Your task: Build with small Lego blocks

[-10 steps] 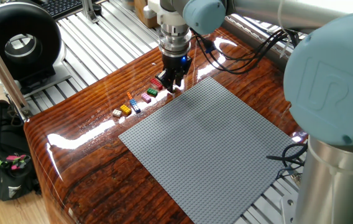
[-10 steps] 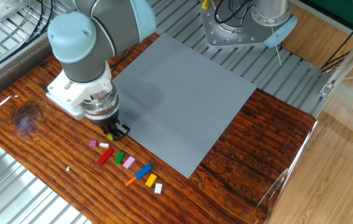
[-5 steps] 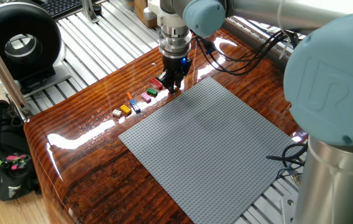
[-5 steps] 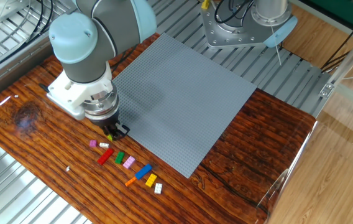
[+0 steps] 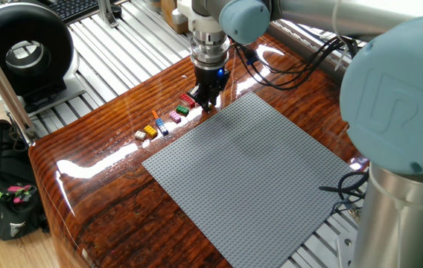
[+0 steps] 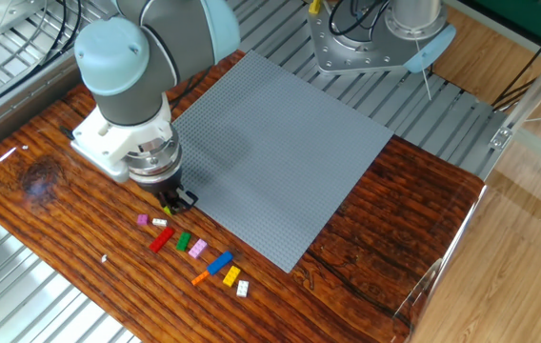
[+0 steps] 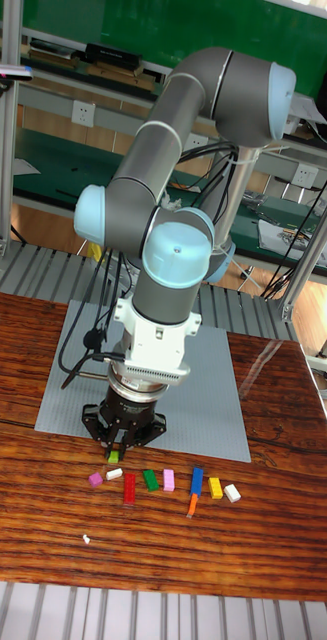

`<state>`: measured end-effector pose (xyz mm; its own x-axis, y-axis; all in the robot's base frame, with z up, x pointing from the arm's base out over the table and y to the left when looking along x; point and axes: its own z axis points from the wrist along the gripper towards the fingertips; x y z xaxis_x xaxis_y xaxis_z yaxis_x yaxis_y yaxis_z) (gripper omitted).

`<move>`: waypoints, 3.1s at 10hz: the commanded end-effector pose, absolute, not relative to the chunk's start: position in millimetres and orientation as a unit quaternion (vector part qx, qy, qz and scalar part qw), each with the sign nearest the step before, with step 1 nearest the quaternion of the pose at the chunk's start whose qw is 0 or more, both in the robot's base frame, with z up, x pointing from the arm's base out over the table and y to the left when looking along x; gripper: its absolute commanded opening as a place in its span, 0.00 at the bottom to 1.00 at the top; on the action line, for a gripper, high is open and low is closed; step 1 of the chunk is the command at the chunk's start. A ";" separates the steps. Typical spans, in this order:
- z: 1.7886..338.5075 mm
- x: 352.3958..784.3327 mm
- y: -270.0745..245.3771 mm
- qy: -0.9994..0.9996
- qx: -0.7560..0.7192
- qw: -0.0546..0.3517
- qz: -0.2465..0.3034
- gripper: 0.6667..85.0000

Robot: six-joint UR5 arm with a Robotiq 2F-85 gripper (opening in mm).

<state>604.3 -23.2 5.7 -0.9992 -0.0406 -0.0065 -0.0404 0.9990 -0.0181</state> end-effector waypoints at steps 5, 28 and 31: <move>33.6 587.1 -24.3 1.000 0.003 0.000 0.001 0.02; 11.8 561.0 -39.4 0.999 -0.017 0.026 0.015 0.02; 10.8 563.7 -38.1 0.999 -0.016 0.028 0.015 0.02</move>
<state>560.9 -40.0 10.5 -0.9978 -0.0420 -0.0512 -0.0429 0.9989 0.0180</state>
